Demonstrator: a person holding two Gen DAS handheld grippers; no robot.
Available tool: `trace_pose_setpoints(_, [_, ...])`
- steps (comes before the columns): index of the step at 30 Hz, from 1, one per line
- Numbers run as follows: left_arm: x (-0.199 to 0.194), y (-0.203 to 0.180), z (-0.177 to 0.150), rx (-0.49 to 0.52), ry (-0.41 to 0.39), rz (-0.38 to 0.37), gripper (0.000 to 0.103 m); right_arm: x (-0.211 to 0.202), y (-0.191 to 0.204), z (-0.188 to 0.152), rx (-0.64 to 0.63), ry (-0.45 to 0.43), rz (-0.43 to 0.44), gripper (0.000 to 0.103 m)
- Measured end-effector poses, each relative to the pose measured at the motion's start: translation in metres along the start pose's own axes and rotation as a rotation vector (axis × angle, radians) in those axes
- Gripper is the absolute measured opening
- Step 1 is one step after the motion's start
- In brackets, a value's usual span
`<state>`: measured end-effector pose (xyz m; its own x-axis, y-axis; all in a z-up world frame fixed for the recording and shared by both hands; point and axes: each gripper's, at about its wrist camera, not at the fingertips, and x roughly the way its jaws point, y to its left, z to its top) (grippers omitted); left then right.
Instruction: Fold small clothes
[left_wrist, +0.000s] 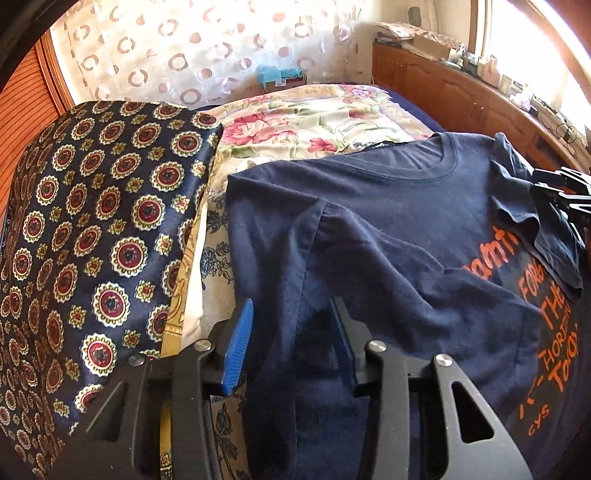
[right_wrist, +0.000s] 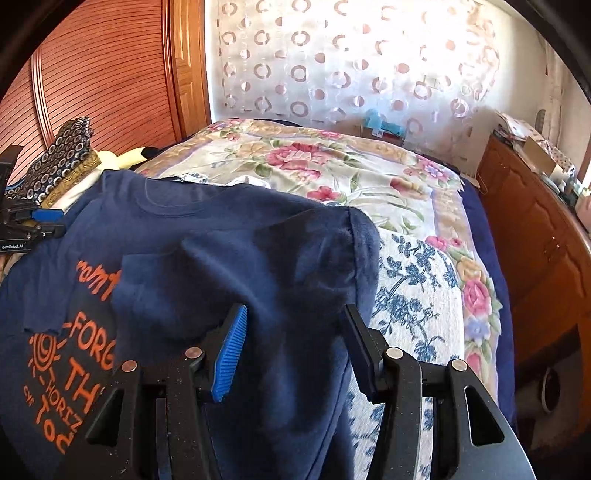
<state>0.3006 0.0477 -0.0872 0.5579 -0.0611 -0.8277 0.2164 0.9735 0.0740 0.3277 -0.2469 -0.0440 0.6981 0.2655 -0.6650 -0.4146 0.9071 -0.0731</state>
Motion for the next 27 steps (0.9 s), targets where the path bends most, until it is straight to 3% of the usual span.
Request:
trace_pose_setpoints(4, [0.002, -0.003, 0.002, -0.001, 0.004, 0.002, 0.043, 0.003, -0.005, 0.004, 0.030, -0.006, 0.009, 0.054])
trace_pose_setpoints(9, [0.006, -0.002, 0.006, -0.020, 0.005, -0.036, 0.018, 0.006, -0.011, 0.008, 0.067, -0.011, 0.005, 0.055])
trace_pose_setpoints(12, [0.005, 0.001, 0.005, -0.028, 0.007, -0.040, 0.009, 0.008, -0.014, 0.009, 0.080, -0.007, 0.009, 0.055])
trace_pose_setpoints(17, [-0.001, 0.003, 0.003, -0.017, 0.000, -0.030, 0.005, 0.016, -0.022, 0.011, 0.119, 0.015, 0.014, 0.055])
trace_pose_setpoints(27, [-0.034, 0.007, 0.008, -0.003, -0.089, 0.002, 0.005, 0.036, -0.035, 0.024, 0.195, 0.055, 0.028, 0.055])
